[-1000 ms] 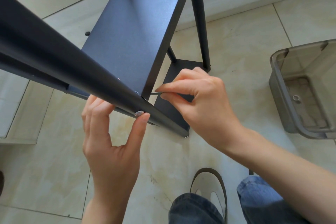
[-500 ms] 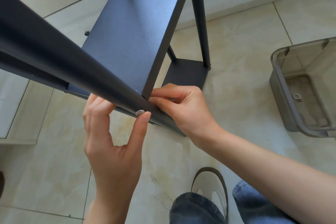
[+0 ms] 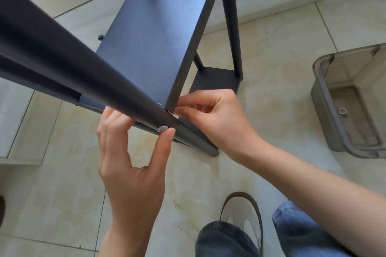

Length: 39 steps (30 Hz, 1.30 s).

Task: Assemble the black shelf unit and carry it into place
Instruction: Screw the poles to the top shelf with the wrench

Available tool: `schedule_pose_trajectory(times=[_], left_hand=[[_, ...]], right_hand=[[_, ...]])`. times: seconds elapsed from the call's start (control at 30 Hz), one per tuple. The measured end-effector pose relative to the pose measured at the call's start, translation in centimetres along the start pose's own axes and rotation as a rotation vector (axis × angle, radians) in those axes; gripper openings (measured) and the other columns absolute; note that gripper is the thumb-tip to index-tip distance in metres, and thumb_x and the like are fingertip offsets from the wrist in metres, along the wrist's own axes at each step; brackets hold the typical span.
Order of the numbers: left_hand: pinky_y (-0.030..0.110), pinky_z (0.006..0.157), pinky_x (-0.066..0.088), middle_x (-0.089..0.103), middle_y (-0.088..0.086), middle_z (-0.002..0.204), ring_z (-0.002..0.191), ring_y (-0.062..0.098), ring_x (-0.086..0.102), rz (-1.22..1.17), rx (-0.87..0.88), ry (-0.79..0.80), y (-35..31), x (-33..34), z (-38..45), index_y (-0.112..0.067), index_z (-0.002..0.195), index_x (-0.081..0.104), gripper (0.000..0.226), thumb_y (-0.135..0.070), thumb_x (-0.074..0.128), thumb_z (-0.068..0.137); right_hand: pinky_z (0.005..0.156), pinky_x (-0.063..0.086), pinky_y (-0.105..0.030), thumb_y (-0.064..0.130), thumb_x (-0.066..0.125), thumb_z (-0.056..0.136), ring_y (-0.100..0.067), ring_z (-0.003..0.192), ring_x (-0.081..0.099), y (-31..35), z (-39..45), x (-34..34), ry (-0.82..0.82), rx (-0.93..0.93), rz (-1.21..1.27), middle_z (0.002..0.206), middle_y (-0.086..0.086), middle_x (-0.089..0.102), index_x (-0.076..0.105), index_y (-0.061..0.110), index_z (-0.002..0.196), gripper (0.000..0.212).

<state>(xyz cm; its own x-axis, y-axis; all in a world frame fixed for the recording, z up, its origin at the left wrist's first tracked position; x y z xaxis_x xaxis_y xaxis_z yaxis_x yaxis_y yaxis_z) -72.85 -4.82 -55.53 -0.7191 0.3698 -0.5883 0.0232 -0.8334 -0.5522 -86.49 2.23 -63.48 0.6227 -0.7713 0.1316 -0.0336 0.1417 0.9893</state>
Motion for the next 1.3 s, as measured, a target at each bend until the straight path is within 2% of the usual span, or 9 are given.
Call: schedule_pose_trajectory(times=[0.13, 0.2, 0.27, 0.5, 0.63, 0.87, 0.97, 1.1, 1.3], left_hand=[[0.034, 0.114, 0.035, 0.057, 0.004, 0.122, 0.132, 0.035, 0.051, -0.002, -0.007, -0.001, 0.1, 0.0, 0.0, -0.027, 0.121, 0.05, 0.027, -0.029, 0.064, 0.098], [0.034, 0.115, 0.034, 0.057, 0.003, 0.122, 0.132, 0.035, 0.05, -0.001, -0.011, 0.0, 0.2, -0.1, -0.1, -0.027, 0.121, 0.049, 0.027, -0.029, 0.064, 0.098], [0.033, 0.115, 0.034, 0.056, -0.001, 0.123, 0.132, 0.034, 0.051, 0.01, -0.01, 0.002, 0.1, 0.0, -0.1, -0.029, 0.121, 0.048, 0.028, -0.03, 0.064, 0.098], [0.036, 0.116, 0.034, 0.057, 0.005, 0.125, 0.134, 0.033, 0.05, -0.005, -0.018, 0.002, 0.2, 0.0, -0.1, -0.029, 0.121, 0.048, 0.027, -0.033, 0.063, 0.098], [0.038, 0.116, 0.034, 0.059, 0.011, 0.124, 0.134, 0.033, 0.05, -0.013, -0.028, 0.004, 0.3, 0.1, -0.2, -0.026, 0.121, 0.049, 0.027, -0.033, 0.063, 0.099], [0.039, 0.116, 0.035, 0.06, 0.018, 0.121, 0.133, 0.036, 0.051, -0.009, -0.026, 0.001, 0.3, 0.0, -0.2, -0.025, 0.121, 0.049, 0.027, -0.03, 0.063, 0.098], [0.038, 0.116, 0.035, 0.059, 0.014, 0.123, 0.133, 0.035, 0.05, -0.007, -0.029, 0.005, 0.3, 0.0, -0.2, -0.027, 0.12, 0.049, 0.027, -0.032, 0.063, 0.098], [0.035, 0.116, 0.034, 0.058, 0.01, 0.124, 0.134, 0.033, 0.05, -0.007, -0.03, 0.004, 0.3, 0.1, -0.2, -0.028, 0.12, 0.049, 0.026, -0.033, 0.063, 0.098], [0.032, 0.115, 0.034, 0.057, 0.007, 0.123, 0.132, 0.033, 0.051, -0.015, -0.016, 0.001, 0.2, 0.1, -0.1, -0.027, 0.121, 0.048, 0.027, -0.032, 0.063, 0.098]], right_hand=[[0.071, 0.042, -0.022, 0.012, 0.074, 0.085, -0.016, 0.078, 0.054, 2.2, -0.3, -1.6, -0.061, -0.184, -0.264, 0.082, 0.011, 0.073, 0.08, 0.02, 0.092, 0.013], [0.074, 0.043, -0.027, 0.012, 0.073, 0.086, -0.024, 0.08, 0.053, 3.5, -0.5, -2.3, -0.082, -0.277, -0.378, 0.084, 0.005, 0.073, 0.08, 0.019, 0.094, 0.012], [0.074, 0.044, -0.028, 0.014, 0.072, 0.088, -0.024, 0.08, 0.051, 4.4, -0.6, -2.9, -0.081, -0.332, -0.472, 0.085, 0.004, 0.072, 0.079, 0.019, 0.096, 0.012], [0.071, 0.047, -0.048, 0.018, 0.07, 0.091, -0.022, 0.082, 0.044, 5.6, -0.4, -3.9, -0.029, -0.399, -0.634, 0.086, 0.005, 0.07, 0.08, 0.022, 0.097, 0.012], [0.069, 0.046, -0.05, 0.018, 0.07, 0.09, -0.022, 0.079, 0.045, 5.7, -0.6, -3.6, -0.028, -0.416, -0.637, 0.085, 0.005, 0.071, 0.08, 0.022, 0.096, 0.012], [0.069, 0.046, -0.043, 0.017, 0.073, 0.088, -0.02, 0.076, 0.044, 4.9, -0.9, -2.8, -0.037, -0.39, -0.558, 0.083, 0.006, 0.07, 0.08, 0.021, 0.095, 0.01], [0.07, 0.044, -0.033, 0.015, 0.073, 0.088, -0.023, 0.074, 0.048, 4.6, -1.0, -2.5, -0.036, -0.375, -0.517, 0.082, 0.005, 0.071, 0.08, 0.019, 0.094, 0.01], [0.072, 0.044, -0.028, 0.013, 0.074, 0.086, -0.025, 0.076, 0.054, 4.1, -1.0, -2.3, -0.049, -0.324, -0.417, 0.084, 0.004, 0.072, 0.08, 0.018, 0.092, 0.01], [0.069, 0.04, -0.019, 0.011, 0.075, 0.085, -0.019, 0.078, 0.056, 2.9, -0.8, -1.7, -0.016, -0.22, -0.288, 0.083, 0.006, 0.072, 0.08, 0.019, 0.09, 0.011]])
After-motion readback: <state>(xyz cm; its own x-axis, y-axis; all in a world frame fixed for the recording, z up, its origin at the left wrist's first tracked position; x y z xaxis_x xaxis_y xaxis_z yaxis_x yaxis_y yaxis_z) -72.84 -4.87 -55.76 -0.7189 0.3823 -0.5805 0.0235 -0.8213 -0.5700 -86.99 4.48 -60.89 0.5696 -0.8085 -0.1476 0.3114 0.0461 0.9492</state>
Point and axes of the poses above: each hand's wrist, its own z-axis towards the middle knuckle, its own x-axis out of the palm, y = z × x, the point moved 9 cm from there along z, towards the middle knuckle
